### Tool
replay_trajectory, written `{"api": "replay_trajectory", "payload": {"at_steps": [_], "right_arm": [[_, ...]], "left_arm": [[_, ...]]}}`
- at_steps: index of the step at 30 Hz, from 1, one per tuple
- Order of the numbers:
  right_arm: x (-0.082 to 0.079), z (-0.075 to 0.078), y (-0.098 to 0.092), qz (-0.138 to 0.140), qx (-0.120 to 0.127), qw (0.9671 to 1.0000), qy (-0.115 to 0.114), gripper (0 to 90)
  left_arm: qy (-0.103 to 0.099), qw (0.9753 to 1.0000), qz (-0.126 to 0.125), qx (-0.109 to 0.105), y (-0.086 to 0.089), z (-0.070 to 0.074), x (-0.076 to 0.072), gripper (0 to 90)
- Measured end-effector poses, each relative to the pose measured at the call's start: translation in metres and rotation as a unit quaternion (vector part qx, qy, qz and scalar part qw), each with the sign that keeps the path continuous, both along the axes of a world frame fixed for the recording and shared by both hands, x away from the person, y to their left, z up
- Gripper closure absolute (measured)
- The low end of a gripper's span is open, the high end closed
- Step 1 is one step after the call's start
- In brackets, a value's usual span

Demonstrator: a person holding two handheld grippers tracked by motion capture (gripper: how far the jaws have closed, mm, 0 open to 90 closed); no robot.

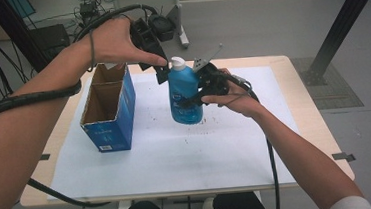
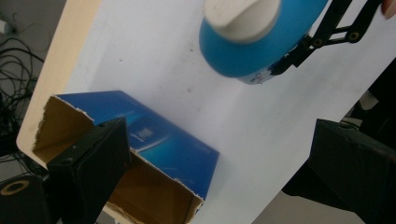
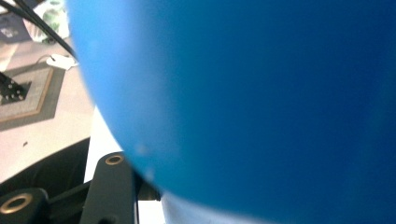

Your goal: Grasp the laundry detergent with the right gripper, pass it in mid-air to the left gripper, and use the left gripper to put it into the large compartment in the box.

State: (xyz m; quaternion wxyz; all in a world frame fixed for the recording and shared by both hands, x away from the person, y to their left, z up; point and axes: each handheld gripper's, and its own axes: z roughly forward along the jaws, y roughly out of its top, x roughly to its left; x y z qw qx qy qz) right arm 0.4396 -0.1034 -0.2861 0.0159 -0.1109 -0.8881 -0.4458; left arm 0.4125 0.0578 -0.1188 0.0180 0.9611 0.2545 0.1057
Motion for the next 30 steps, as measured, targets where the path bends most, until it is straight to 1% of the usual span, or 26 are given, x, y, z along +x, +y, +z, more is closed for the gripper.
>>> {"api": "replay_trajectory", "payload": {"at_steps": [3,7,9,11,12,14,16,17,19,20,22,24,29,30], "right_arm": [[-0.001,-0.005,0.011,0.014,-0.010,0.9998,0.000,44.0],[-0.003,-0.006,0.017,0.025,-0.010,0.9996,-0.003,44.0],[-0.004,-0.006,0.020,0.031,-0.007,0.9995,-0.002,44.0],[-0.006,-0.006,0.023,0.038,-0.005,0.9993,0.002,44.0],[-0.006,-0.006,0.024,0.041,-0.005,0.9991,0.001,44.0],[-0.007,-0.007,0.026,0.045,-0.005,0.9990,-0.002,44.0],[-0.010,-0.007,0.028,0.053,-0.003,0.9986,-0.001,44.1],[-0.010,-0.007,0.029,0.055,-0.001,0.9985,-0.004,44.0],[-0.011,-0.006,0.030,0.057,-0.001,0.9984,-0.002,44.0],[-0.012,-0.006,0.031,0.060,0.003,0.9982,-0.002,44.0],[-0.012,-0.005,0.031,0.063,0.005,0.9980,-0.005,44.0],[-0.015,-0.004,0.032,0.069,0.009,0.9975,-0.010,44.0],[-0.018,-0.002,0.032,0.080,0.013,0.9967,-0.011,44.0],[-0.019,-0.002,0.032,0.083,0.014,0.9963,-0.017,44.1]], "left_arm": [[0.007,0.9999,-0.010,0.000,-0.001,-0.004,0.000,6.0],[0.011,0.9998,-0.019,-0.004,-0.002,-0.005,-0.002,5.9],[0.011,0.9997,-0.023,0.000,-0.004,-0.005,-0.002,6.0],[0.014,0.9995,-0.027,0.001,-0.005,-0.007,-0.003,5.9],[0.019,0.9993,-0.033,0.004,-0.007,-0.008,-0.004,5.9],[0.019,0.9992,-0.035,0.003,-0.007,-0.009,-0.004,5.9],[0.023,0.9990,-0.038,0.004,-0.007,-0.010,-0.004,5.9],[0.027,0.9988,-0.041,0.002,-0.007,-0.011,-0.004,5.9],[0.026,0.9987,-0.043,0.005,-0.007,-0.013,-0.005,5.9],[0.030,0.9985,-0.046,0.007,-0.007,-0.014,-0.005,5.9],[0.032,0.9985,-0.044,0.007,-0.008,-0.016,-0.006,6.0],[0.037,0.9980,-0.050,0.012,-0.008,-0.017,-0.006,6.0],[0.045,0.9972,-0.058,0.015,-0.011,-0.018,-0.006,6.0],[0.046,0.9971,-0.060,0.014,-0.012,-0.019,-0.006,6.0]]}}
